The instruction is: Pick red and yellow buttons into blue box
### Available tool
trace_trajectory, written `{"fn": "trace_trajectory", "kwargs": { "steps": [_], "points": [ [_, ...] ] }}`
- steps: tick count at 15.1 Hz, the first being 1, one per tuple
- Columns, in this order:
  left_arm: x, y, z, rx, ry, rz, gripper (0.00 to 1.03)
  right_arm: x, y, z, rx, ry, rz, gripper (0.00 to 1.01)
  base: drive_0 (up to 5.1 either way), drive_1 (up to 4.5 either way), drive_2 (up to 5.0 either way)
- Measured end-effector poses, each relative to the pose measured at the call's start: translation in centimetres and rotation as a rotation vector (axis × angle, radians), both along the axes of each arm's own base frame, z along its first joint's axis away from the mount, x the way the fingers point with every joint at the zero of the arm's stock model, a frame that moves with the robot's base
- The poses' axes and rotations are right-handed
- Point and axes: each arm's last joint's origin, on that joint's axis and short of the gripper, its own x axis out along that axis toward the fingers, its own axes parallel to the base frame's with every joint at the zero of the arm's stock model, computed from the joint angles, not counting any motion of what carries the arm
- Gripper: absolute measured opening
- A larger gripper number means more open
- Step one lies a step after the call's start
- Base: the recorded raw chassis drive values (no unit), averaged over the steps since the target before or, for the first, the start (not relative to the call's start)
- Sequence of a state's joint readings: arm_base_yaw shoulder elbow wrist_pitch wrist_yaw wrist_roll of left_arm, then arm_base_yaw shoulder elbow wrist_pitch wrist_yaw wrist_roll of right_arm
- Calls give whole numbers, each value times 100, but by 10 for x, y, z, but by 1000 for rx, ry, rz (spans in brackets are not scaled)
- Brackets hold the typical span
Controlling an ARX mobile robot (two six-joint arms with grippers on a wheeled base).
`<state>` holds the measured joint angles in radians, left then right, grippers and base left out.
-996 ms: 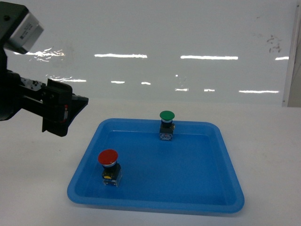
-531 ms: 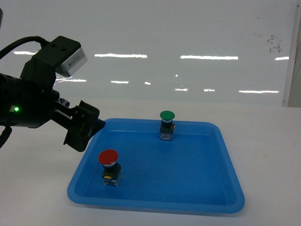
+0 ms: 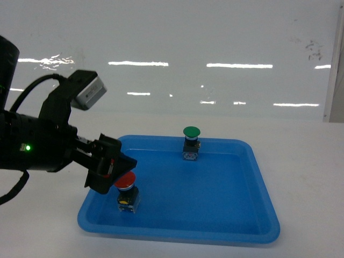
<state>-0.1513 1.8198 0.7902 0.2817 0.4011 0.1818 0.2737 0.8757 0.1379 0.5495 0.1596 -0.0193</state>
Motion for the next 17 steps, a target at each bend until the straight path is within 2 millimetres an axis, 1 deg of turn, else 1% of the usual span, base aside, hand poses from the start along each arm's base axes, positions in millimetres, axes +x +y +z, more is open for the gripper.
{"fn": "trace_trajectory", "kwargs": {
  "steps": [1,2,5,7,11,17],
  "points": [
    [2,-2,-12,7,19,-1,98,0,0,0,0,0,0,31,0,0,0],
    [5,-7,-18,7,30,-5,98,0,0,0,0,-1,0,31,0,0,0],
    [17,-18,-21,5,11,-9,98,0,0,0,0,0,0,31,0,0,0],
    [25,-18,-28,28,8,14,98,0,0,0,0,0,0,31,0,0,0],
    [34,-14,-51,60,48,53,98,0,0,0,0,0,0,31,0,0,0],
    [33,-23,-53,51,49,54,98,0,0,0,0,0,0,31,0,0,0]
  ]
}}
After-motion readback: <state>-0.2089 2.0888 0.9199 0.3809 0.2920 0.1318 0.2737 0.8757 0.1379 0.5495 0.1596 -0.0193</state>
